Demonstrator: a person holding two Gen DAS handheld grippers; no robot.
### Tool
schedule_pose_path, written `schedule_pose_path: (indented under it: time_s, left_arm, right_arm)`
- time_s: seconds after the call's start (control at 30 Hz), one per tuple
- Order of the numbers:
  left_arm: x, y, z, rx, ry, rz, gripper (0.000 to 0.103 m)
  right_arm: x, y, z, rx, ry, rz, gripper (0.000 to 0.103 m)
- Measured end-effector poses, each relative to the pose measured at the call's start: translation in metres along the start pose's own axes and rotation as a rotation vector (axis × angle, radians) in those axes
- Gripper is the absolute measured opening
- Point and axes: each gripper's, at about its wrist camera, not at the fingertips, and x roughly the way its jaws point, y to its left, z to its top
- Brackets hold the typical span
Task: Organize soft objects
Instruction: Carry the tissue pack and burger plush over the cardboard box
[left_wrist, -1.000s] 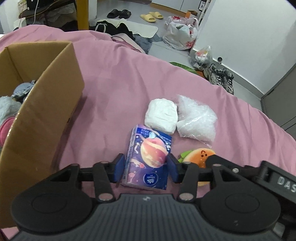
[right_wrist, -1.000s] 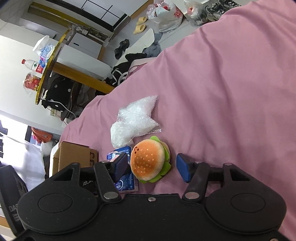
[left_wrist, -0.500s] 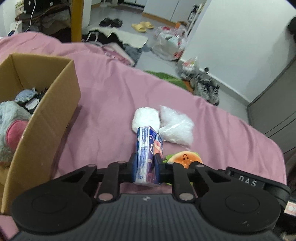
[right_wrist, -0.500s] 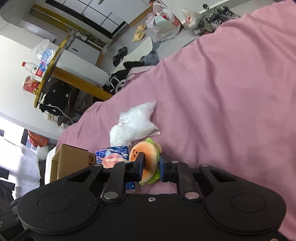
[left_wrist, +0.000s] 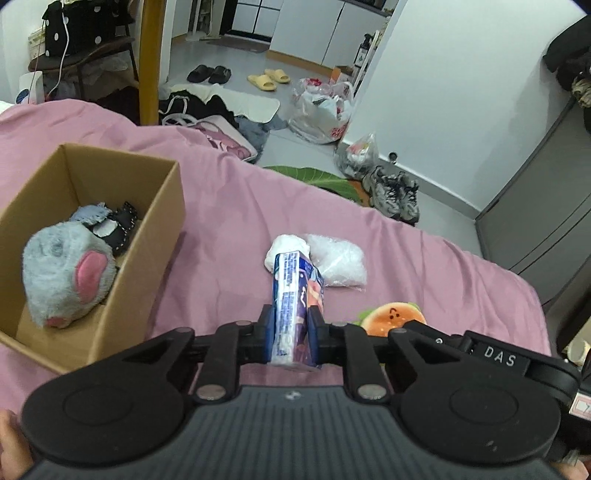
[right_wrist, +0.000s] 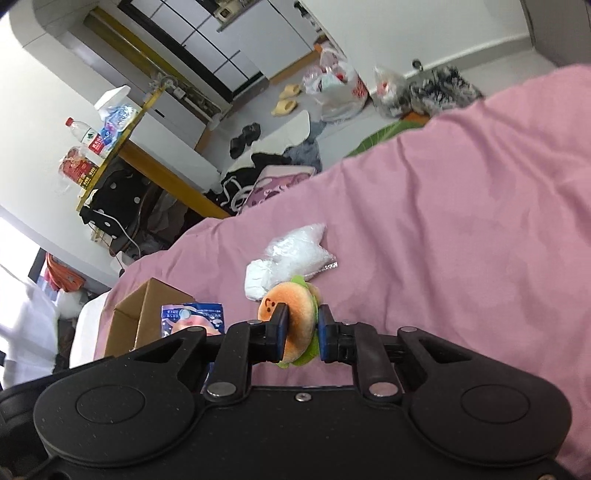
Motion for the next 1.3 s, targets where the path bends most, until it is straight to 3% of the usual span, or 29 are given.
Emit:
schedule_pose_path:
  time_s: [0.3, 0.57, 0.8, 1.3]
  left_arm:
    - [-0.048, 0.015, -0.002, -0.011, -0.072, -0.042, 0.017]
    - [-0.086, 0.029, -0.003, -0.024, -0.132, -0.057, 0.017]
    - [-0.114, 0.050, -0.005, -0.046, -0.191, -0.067, 0.017]
    - [-0.142, 0.098, -0.005, -0.081, -0.243, 0.011, 0.017]
  right_arm:
    - [-0.042, 0.022, -0.001, -0.023, -0.113, 0.012, 0.017]
    - [-0.064, 0.050, -0.009, -0.060, -0.158, 0.031, 0.017]
    - [-0.074, 0.073, -0.017, -0.106, -0.178, 0.053, 0.017]
    - [-0.074, 0.116, -0.036, -0.182, -0.162, 0.088, 0.017]
